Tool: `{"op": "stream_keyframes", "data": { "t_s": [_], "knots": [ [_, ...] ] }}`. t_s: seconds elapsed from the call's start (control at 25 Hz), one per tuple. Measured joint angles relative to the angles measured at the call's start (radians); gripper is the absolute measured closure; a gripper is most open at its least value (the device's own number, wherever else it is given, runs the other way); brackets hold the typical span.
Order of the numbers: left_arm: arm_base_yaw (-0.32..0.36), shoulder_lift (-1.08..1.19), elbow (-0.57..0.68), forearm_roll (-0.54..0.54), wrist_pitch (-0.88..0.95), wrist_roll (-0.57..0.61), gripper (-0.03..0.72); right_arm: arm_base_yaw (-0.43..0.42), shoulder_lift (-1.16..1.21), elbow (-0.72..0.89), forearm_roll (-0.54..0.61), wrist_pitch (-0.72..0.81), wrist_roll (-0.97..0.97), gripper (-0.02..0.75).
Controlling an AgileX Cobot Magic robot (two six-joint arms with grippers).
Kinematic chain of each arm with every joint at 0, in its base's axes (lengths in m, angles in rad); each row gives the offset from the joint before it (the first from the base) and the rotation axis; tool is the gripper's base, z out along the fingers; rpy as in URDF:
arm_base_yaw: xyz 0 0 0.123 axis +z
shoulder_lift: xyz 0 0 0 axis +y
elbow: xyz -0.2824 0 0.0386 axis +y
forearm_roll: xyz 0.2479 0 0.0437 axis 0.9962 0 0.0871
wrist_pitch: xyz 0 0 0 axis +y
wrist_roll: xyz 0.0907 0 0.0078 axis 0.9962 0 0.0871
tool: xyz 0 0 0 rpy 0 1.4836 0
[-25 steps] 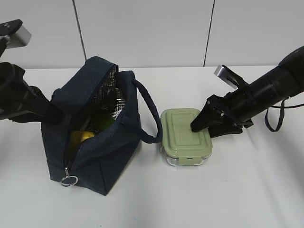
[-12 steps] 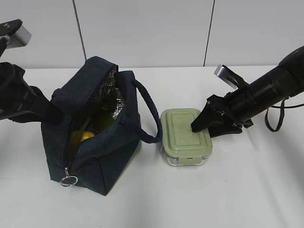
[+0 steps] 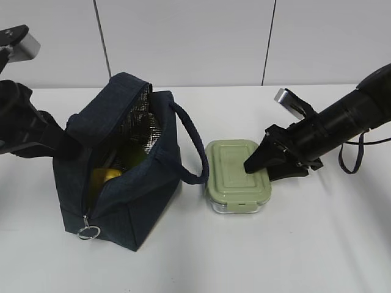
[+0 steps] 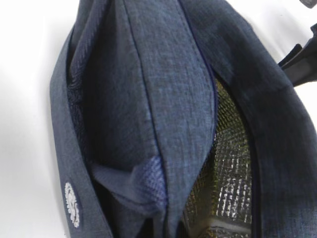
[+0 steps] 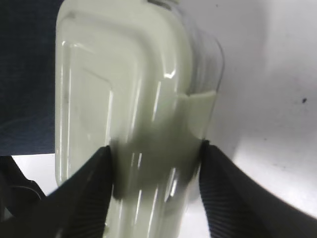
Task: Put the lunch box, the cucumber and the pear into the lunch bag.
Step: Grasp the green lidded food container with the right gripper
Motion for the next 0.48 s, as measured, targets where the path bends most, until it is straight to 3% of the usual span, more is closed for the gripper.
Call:
{"op": "stream_keyframes", "data": {
  "t_s": [0.16, 0.48],
  "knots": [
    [0.0, 0.0, 0.0, 0.002, 0.0, 0.0, 0.687, -0.002, 0.0, -0.003, 0.011, 0.009, 0.0, 0.458],
    [0.0, 0.0, 0.0, 0.002, 0.0, 0.0, 0.687, -0.002, -0.009, -0.005, 0.001, 0.007, -0.001, 0.464]
  ]
}}
